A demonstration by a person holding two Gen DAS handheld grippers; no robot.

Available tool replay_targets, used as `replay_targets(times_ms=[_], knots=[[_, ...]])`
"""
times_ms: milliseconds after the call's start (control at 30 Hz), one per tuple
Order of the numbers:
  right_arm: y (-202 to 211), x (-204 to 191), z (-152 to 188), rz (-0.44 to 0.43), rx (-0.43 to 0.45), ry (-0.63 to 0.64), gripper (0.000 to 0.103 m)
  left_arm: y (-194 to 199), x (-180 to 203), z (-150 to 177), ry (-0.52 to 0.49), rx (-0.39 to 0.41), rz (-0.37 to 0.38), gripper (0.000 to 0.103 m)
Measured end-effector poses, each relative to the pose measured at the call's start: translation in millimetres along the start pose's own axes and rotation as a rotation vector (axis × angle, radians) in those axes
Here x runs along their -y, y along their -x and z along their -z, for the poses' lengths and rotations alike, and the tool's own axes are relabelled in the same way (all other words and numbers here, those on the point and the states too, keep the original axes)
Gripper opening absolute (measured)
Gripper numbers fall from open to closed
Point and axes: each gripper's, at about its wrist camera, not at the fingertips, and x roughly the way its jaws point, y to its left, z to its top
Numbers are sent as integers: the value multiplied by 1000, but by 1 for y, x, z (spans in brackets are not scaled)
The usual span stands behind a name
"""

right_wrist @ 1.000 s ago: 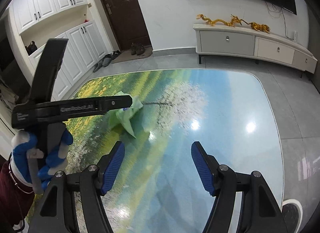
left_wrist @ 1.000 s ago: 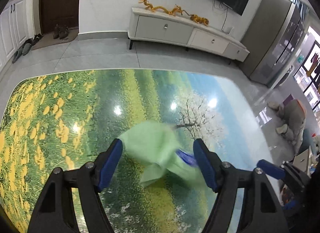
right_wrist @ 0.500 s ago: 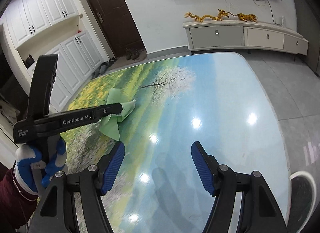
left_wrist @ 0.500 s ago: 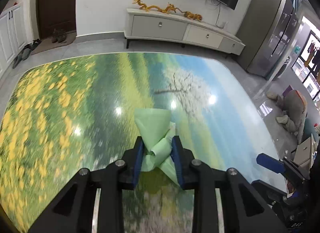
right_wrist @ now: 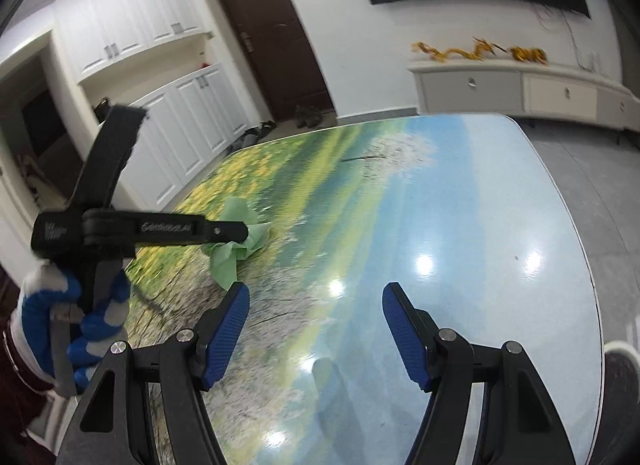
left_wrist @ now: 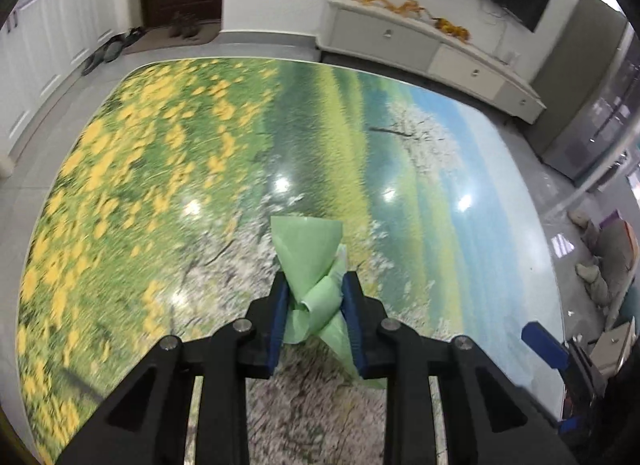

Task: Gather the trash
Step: 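Carry the green plastic bag over the bin and open the left tool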

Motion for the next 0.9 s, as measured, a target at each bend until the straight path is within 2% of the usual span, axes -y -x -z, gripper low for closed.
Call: replay_targets(times_ms=[233, 333, 533, 700, 900], knots=[[10, -4, 7, -78, 23, 26, 68, 1, 9, 7, 26, -41, -44, 25], [16, -2, 9, -107, 39, 18, 73, 0, 13, 4, 39, -53, -59, 25], [27, 1, 11, -170, 72, 13, 74, -3, 22, -2, 43, -65, -96, 25], [35, 2, 13, -197, 101, -8, 75, -4, 25, -6, 65, -68, -98, 25], [48, 14, 14, -182, 151, -62, 75, -2, 42, -8, 55, -66, -53, 25]])
